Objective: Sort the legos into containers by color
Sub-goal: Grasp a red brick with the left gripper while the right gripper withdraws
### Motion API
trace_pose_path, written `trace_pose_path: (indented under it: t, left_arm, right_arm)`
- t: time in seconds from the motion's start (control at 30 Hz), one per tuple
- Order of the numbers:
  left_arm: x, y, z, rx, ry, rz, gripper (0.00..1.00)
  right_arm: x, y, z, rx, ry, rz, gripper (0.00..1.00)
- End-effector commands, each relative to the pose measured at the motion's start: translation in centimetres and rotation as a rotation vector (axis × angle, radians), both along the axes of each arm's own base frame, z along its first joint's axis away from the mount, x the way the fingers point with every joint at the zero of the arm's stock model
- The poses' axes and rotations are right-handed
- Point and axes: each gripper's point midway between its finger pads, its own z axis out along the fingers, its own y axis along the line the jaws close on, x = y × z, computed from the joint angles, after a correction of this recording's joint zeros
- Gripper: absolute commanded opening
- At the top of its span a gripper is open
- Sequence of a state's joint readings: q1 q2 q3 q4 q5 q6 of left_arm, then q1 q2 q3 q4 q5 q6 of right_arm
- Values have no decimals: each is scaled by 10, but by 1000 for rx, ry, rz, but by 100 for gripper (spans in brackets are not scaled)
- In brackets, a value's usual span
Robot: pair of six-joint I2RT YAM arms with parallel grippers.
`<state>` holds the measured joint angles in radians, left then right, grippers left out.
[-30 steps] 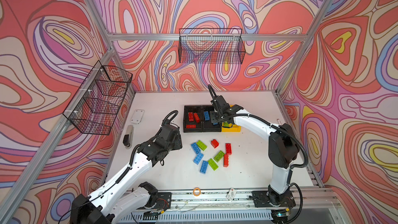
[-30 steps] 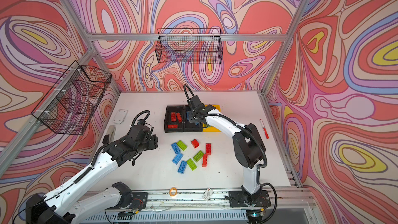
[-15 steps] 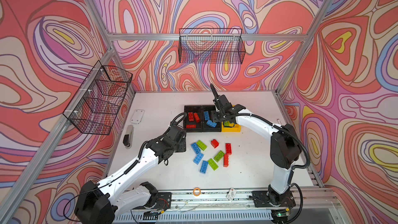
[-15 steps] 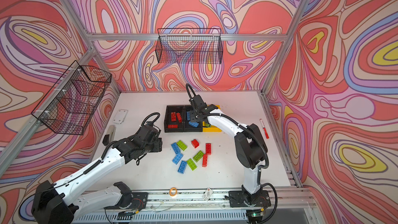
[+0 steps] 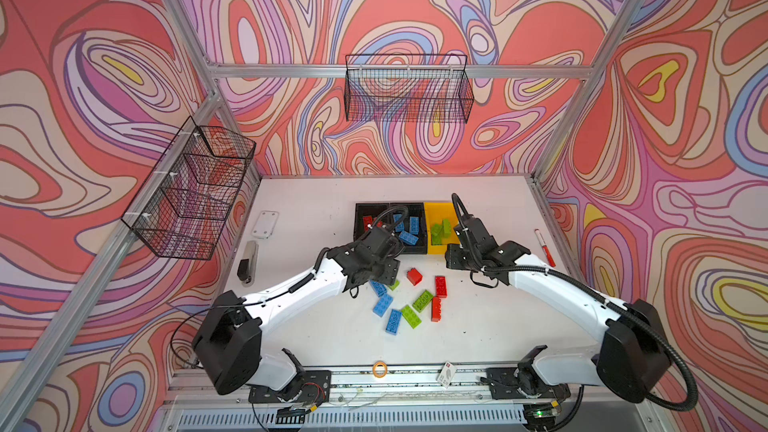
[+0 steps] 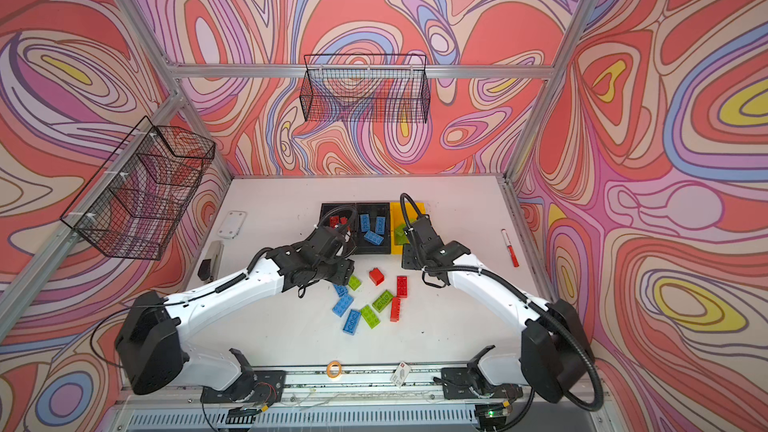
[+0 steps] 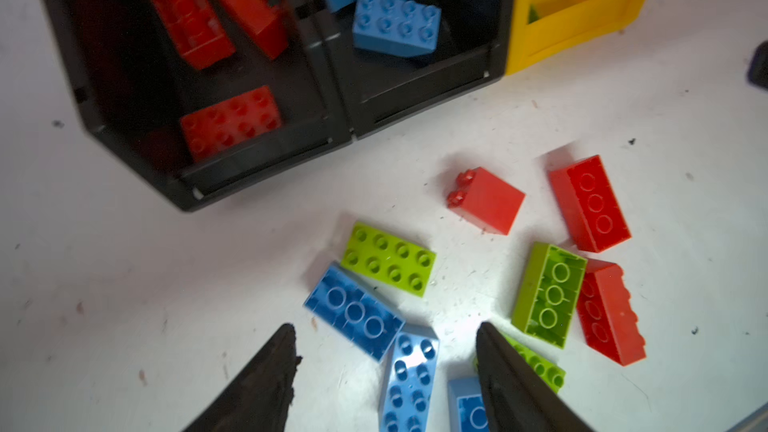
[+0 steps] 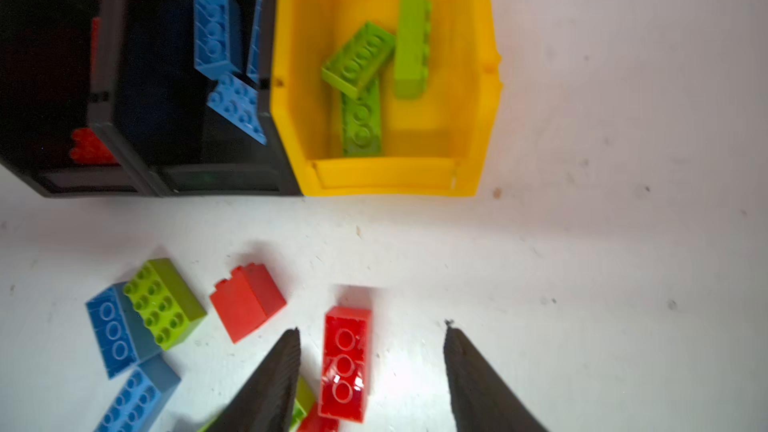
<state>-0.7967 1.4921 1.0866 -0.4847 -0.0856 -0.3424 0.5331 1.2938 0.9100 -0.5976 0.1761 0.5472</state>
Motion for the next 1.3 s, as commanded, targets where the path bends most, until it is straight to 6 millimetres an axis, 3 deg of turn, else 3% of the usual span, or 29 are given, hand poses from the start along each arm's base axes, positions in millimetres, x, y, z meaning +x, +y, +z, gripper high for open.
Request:
trace_pose_path:
  t: [0.0, 0.2, 0.43, 1.0, 1.13, 1.27]
  left_arm:
    - [6, -33, -2, 25, -26, -152, 72]
    - [11, -69, -26, 72, 5, -254, 72]
    - [17, -83, -53, 129, 47, -285, 71]
    - [23, -79, -96, 251, 95, -288, 70]
    - [19, -80, -103, 243, 125, -293, 63]
    - [15, -80, -108, 238, 146, -290, 50]
  right_arm:
    - [-14, -27, 4, 21, -7, -121, 60]
    - [-34, -59, 9, 4, -19, -203, 60]
    - [-51, -77, 10, 6, -28, -256, 61]
    - [-59, -75, -4, 37, -4, -246, 61]
    - [-59, -69, -11, 46, 18, -223, 61]
    - [-58, -69, -13, 34, 22, -207, 60]
